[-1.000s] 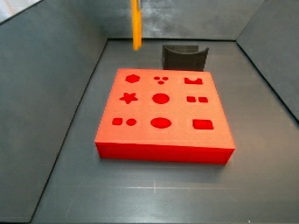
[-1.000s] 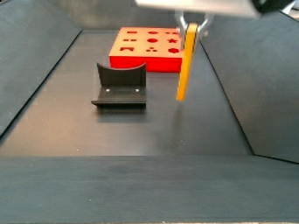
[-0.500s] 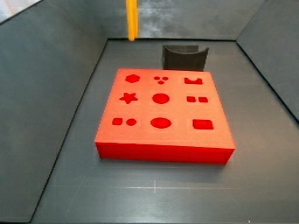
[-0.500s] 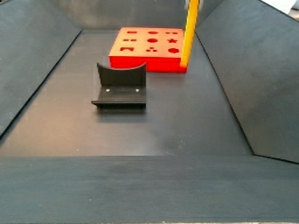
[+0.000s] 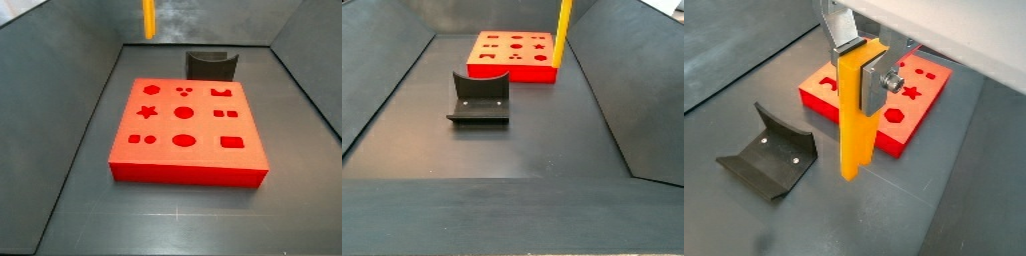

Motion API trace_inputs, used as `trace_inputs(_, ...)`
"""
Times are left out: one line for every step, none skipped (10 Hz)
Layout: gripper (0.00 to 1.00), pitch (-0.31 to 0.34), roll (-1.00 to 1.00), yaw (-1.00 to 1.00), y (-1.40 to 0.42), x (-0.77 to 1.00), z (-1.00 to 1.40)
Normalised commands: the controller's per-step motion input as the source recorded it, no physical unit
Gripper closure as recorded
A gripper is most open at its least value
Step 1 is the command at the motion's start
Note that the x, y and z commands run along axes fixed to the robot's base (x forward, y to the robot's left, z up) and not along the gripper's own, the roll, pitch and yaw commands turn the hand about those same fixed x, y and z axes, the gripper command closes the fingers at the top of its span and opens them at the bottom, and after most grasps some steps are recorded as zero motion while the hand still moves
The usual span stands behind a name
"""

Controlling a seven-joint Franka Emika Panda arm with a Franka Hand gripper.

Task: Pick up the square-circle object. Move up. Rotate the square-circle object. Move to above the board. Insert the square-circle object.
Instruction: Rotate the square-circle object.

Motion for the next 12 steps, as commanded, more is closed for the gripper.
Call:
trace_inputs(1.0, 0.086, 0.04, 0.55, -0.01, 0.04, 0.01)
trace_inputs(1.0, 0.086, 0.04, 0.38, -0.01, 0.04, 0.01)
trace_inputs(1.0, 0.086, 0.04, 0.21, -0.01, 0.04, 0.01)
trace_inputs(1.0, 0.086, 0.04, 0.39, 0.0, 0.0, 0.0)
trace_inputs(1.0, 0.087, 0.04, 0.36, 0.0, 0.0, 0.0)
trace_inputs(1.0, 0.085, 0.04, 0.21, 0.0, 0.0, 0.0)
trace_inputs(1.0, 0.084, -0.16, 0.16, 0.0, 0.0, -1.0)
trace_inputs(1.0, 0.067, -0.16, 0.1, 0.0, 0.01, -1.0)
trace_inputs(1.0, 0.014, -0.14, 0.06, 0.0, 0.03, -1.0)
trace_inputs(1.0, -0.015, -0.12, 0.04, 0.0, 0.02, -1.0)
trace_inputs(1.0, -0.036, -0.11, 0.03, 0.0, 0.02, -1.0)
trace_inputs(1.0, -0.07, -0.1, 0.02, 0.0, 0.02, -1.0)
